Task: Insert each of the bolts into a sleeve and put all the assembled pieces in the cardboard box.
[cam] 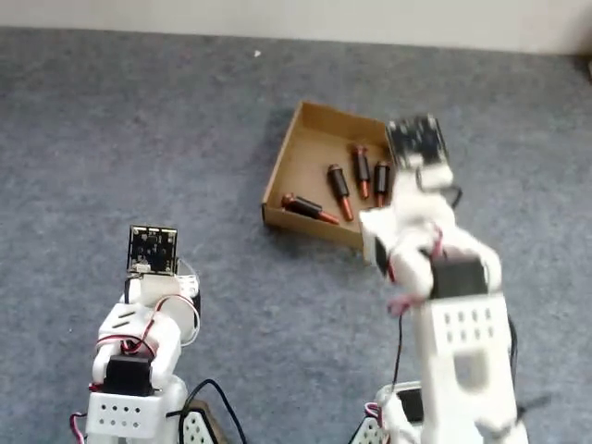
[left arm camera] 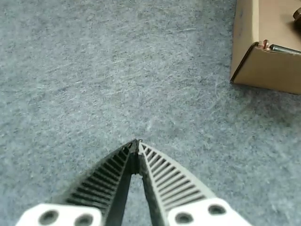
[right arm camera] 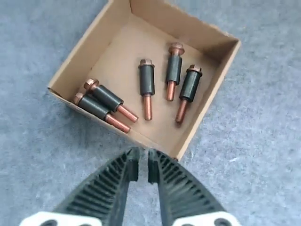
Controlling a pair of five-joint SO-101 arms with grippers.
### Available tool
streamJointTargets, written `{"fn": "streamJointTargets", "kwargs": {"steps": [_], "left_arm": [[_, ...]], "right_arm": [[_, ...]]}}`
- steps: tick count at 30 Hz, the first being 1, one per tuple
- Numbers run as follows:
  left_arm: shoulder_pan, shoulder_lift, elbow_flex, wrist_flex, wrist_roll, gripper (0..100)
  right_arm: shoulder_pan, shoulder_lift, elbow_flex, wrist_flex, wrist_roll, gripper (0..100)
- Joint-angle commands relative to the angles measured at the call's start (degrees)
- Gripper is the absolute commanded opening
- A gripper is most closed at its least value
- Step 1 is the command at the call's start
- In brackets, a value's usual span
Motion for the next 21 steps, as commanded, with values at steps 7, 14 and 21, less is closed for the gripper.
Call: {"fn": "streamJointTargets", "kwargs": {"steps": [7,14,21], "left_arm": [[-0.5,-0.1,1.2,0.0,-0.5,1],[-0.5,-0.1,1.2,0.0,-0.5,1],[-0.5,-0.1,1.2,0.0,-0.5,1]], "right_arm": [[0.8,-28.9,25.2,-9.5,-1.1,2.3],[0.8,-45.6,39.0,-9.4,-1.0,2.2],[0.8,-54.3,50.5,-9.4,-0.9,2.2]]}}
